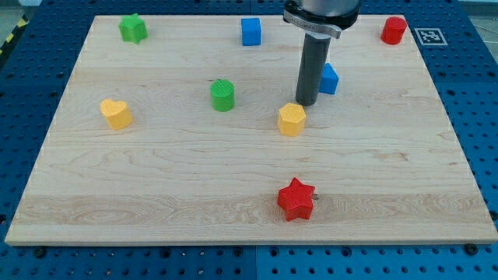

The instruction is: Slightly push the blue triangle diagonal to the top right of the yellow hexagon

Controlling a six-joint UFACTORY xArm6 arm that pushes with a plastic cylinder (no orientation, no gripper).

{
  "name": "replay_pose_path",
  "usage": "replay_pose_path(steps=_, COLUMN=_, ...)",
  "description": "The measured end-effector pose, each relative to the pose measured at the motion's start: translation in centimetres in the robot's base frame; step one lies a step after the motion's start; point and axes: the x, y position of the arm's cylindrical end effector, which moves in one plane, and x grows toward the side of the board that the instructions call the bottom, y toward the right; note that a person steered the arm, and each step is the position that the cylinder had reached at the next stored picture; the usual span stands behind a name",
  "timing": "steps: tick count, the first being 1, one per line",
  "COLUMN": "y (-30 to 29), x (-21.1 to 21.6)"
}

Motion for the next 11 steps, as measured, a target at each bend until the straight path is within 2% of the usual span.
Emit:
replay_pose_path(steps=6, y=-0.4, x=-0.8)
replay_pose_path(steps=11, y=-2.2, x=-3.9)
